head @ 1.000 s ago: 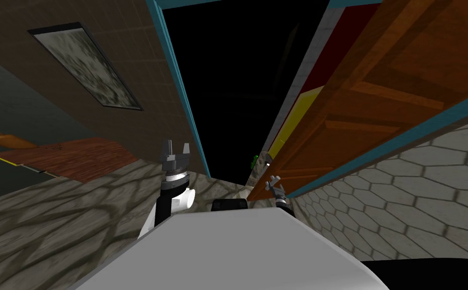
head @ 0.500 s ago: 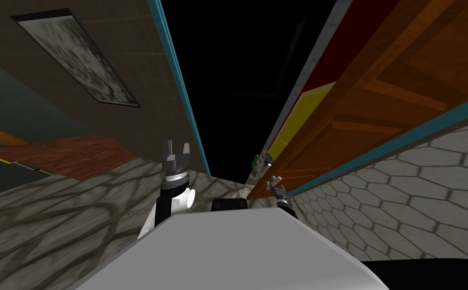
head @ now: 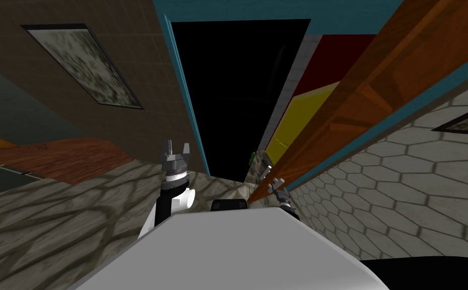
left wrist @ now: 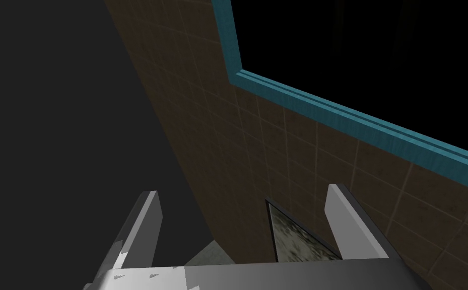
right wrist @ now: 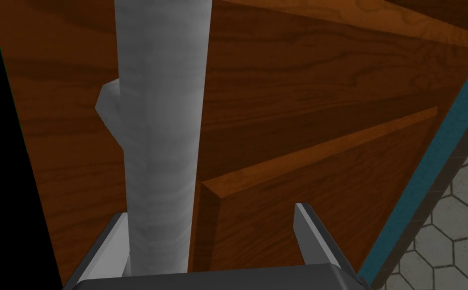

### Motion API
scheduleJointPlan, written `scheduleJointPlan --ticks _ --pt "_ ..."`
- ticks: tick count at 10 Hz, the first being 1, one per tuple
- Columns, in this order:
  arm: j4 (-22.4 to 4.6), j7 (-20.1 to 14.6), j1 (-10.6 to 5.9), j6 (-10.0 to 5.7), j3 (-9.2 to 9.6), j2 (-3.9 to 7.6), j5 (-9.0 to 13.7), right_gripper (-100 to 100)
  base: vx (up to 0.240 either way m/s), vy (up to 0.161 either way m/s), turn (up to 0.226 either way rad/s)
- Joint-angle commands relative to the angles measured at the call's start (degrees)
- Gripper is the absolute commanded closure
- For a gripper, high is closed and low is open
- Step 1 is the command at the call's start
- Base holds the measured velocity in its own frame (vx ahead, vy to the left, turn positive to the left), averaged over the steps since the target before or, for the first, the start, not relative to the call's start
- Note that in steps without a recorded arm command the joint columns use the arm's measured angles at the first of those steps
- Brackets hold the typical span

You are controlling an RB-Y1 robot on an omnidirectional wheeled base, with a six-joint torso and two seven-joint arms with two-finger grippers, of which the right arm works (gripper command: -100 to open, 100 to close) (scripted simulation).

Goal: Pull the door open

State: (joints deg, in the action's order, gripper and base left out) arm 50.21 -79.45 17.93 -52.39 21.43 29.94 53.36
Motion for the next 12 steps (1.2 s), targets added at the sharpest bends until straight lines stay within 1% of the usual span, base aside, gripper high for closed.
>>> scheduleJointPlan --ticks 1,2,4,6,7,9,11,12 --pt "-2.05 0.41 0.58 0.48 -1.12 0.93 0.75 100 -0.087 -0.013 -0.045" --pt "-2.91 0.25 0.89 0.39 -0.89 1.28 0.93 100 -0.125 0.009 -0.113" --pt "-2.91 0.25 0.89 0.39 -0.89 1.28 0.93 100 -0.086 -0.006 -0.021" --pt "-2.91 0.25 0.89 0.39 -0.89 1.28 0.93 100 -0.009 -0.005 -0.027" --pt "-3.72 0.08 1.07 0.31 -0.60 1.59 1.08 100 -0.083 0.000 -0.040" --pt "-3.72 0.08 1.07 0.31 -0.60 1.59 1.08 100 -0.064 -0.003 -0.029" --pt "-4.41 -0.11 0.92 0.23 -0.14 1.76 1.16 100 -0.062 -0.008 -0.038" --pt "-5.18 -0.35 0.60 0.13 0.49 1.92 1.21 100 -0.108 0.008 -0.043"
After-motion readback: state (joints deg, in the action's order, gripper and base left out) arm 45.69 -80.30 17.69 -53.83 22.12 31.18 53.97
